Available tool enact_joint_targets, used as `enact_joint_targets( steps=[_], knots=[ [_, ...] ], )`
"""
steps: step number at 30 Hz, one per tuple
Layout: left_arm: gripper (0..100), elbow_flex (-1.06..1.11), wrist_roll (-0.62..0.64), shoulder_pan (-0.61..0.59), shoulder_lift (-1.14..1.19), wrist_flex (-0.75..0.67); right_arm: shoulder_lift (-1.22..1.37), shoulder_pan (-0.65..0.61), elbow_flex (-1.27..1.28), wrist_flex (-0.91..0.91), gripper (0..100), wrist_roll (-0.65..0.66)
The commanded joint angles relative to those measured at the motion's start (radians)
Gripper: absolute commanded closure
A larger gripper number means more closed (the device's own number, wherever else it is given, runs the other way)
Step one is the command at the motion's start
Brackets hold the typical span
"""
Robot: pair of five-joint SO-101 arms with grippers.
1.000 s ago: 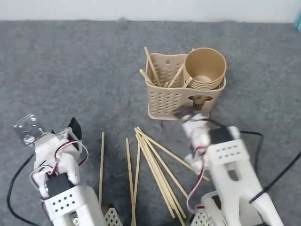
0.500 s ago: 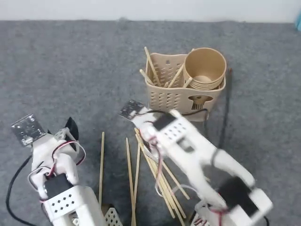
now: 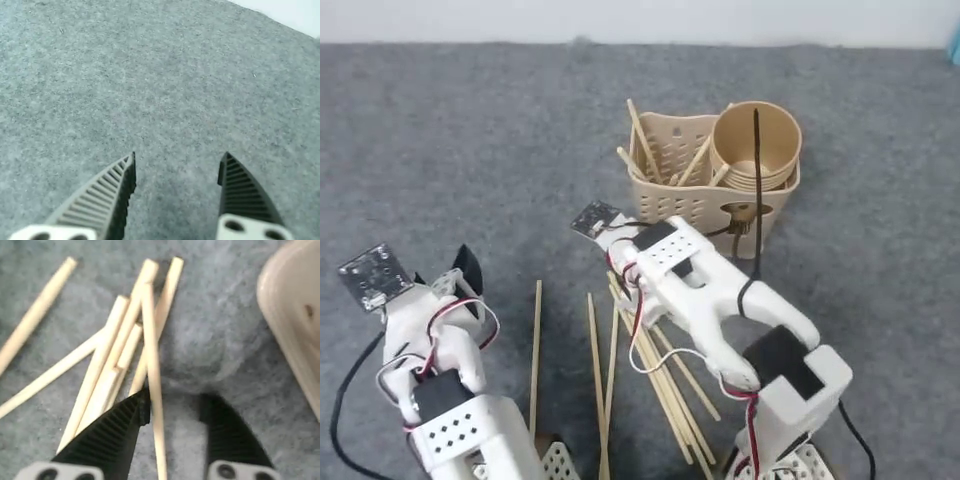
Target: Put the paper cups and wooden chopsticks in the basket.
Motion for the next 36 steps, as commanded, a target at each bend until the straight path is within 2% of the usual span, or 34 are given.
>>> enact_joint_targets(
  steps=[1,7,12,16,20,23,31,36],
  knots=[
    [74,-0.013,-0.003,-0.002,0.003,-0.020,-0.059,-0.019,-0.029,0.024,99.5,0.011],
    [75,-0.031,-0.005,0.054,0.095,-0.017,-0.341,-0.018,-0.029,0.188,99.1,-0.028],
    [75,-0.108,-0.005,0.054,0.373,-0.135,-0.625,-0.015,-0.029,0.286,99.1,-0.026],
    [75,-0.228,-0.005,0.052,0.666,-0.203,-0.843,-0.015,-0.035,0.268,99.1,-0.032],
    [75,-0.384,-0.005,0.029,0.944,-0.218,-1.038,-0.002,-0.029,0.127,99.1,-0.034],
    [75,-0.450,-0.003,0.031,1.056,-0.213,-1.132,0.033,-0.029,-0.036,99.1,-0.034],
    [91,-0.415,-0.015,0.055,0.980,-0.184,-1.122,0.130,-0.029,-0.553,99.1,-0.041],
    [93,-0.364,-0.084,0.081,0.902,-0.184,-1.046,0.225,-0.034,-0.809,99.1,-0.190]
  ],
)
